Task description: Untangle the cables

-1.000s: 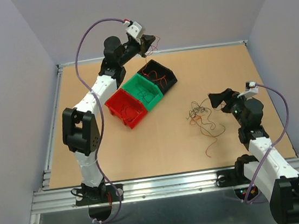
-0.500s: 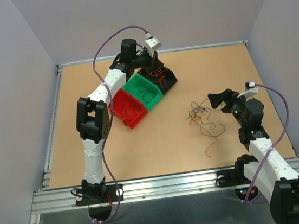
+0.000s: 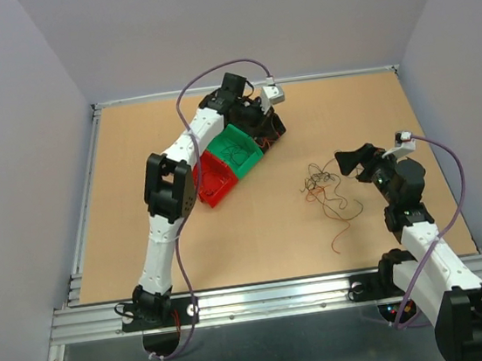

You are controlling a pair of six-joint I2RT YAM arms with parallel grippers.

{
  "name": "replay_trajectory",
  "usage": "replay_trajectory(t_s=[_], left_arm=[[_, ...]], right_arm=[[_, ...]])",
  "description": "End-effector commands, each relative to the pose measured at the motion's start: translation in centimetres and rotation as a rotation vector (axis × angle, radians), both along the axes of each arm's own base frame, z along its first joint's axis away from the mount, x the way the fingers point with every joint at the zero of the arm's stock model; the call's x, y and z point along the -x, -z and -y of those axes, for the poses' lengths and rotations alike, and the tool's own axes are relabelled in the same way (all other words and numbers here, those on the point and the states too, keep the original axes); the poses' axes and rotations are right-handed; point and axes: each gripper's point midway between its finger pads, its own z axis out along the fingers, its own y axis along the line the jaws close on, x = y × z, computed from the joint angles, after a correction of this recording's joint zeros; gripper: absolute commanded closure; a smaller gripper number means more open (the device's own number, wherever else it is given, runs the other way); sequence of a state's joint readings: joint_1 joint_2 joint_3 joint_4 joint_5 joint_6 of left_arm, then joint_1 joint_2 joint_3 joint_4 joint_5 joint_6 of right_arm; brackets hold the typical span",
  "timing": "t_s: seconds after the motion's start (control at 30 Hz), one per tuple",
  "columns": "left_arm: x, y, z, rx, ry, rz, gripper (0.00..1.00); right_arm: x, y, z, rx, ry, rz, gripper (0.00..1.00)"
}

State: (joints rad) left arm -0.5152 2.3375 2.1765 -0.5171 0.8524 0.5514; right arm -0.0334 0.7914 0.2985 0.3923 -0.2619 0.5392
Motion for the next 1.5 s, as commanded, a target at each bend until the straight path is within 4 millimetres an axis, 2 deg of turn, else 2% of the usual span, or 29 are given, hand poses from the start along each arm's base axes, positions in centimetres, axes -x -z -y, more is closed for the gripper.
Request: replay_trajectory(t_s=[0.0, 0.17, 0.2, 0.23, 0.3, 0.37, 0.47, 0.5, 0.53, 0.67, 0.83, 0.93, 1.03, 1.2, 1.23, 1.33, 1.47], left_arm=[[2.9, -1.5, 2.2, 0.0, 0.099, 0.042, 1.0], [3.5, -2.5, 4.6, 0.07, 0.111, -0.009, 1.0], [3.2, -2.1, 4.9, 0.077, 0.106, -0.024, 1.0], [2.8, -2.7, 5.0, 0.092, 0.098, -0.019, 1.0], [1.8, -2.6, 4.7, 0.109, 0.058, -0.051, 1.0], [0.8, -2.4, 4.0, 0.133, 0.02, -0.094, 1.0], [-1.7, -2.9, 1.6, 0.203, -0.066, -0.174, 1.0], [-2.6, -3.7, 1.2, 0.239, -0.095, -0.188, 1.0], [-3.7, -3.4, -0.4, 0.255, -0.125, -0.21, 1.0], [-6.2, -3.9, -3.0, 0.316, -0.191, -0.234, 1.0], [-8.1, -1.7, -4.2, 0.29, -0.27, -0.264, 1.0], [-9.6, -1.1, -4.9, 0.24, -0.352, -0.186, 1.0], [-11.4, -1.4, -5.9, 0.188, -0.443, -0.097, 1.0], [-12.8, -0.6, -6.6, 0.044, -0.505, 0.041, 1.0], [-12.5, -0.6, -5.9, 0.023, -0.496, 0.071, 1.0], [-12.4, 0.3, -5.7, -0.051, -0.468, 0.169, 1.0], [-11.9, 0.1, -4.2, -0.095, -0.37, 0.263, 1.0]], right_arm=[[-0.4, -2.8, -0.1, -0.002, -0.007, 0.077, 0.0], [-0.3, -2.9, 0.0, 0.0, -0.005, 0.08, 0.0], [-0.3, -2.9, 0.0, 0.0, -0.005, 0.08, 0.0], [-0.3, -2.9, 0.0, 0.002, -0.005, 0.08, 0.0], [-0.2, -2.9, 0.0, 0.006, -0.003, 0.08, 0.0], [-0.1, -2.9, 0.1, 0.009, 0.001, 0.079, 0.0], [0.0, -3.0, 0.2, 0.016, 0.007, 0.079, 0.0], [0.0, -3.0, 0.2, 0.017, 0.007, 0.079, 0.0], [0.0, -3.1, 0.2, 0.016, 0.005, 0.083, 0.0], [-0.1, -3.0, 0.1, 0.014, 0.002, 0.079, 0.0], [-0.1, -3.2, 0.1, 0.005, 0.0, 0.083, 0.01], [-0.1, -3.1, 0.1, 0.003, 0.0, 0.082, 0.01], [-0.1, -3.2, 0.1, 0.004, 0.001, 0.084, 0.01], [-0.1, -3.2, 0.0, 0.003, -0.002, 0.084, 0.01], [-0.1, -3.2, 0.0, 0.006, -0.002, 0.083, 0.01], [-0.1, -3.1, 0.0, 0.006, -0.003, 0.081, 0.01], [0.0, -3.2, 0.0, 0.008, -0.006, 0.085, 0.01]])
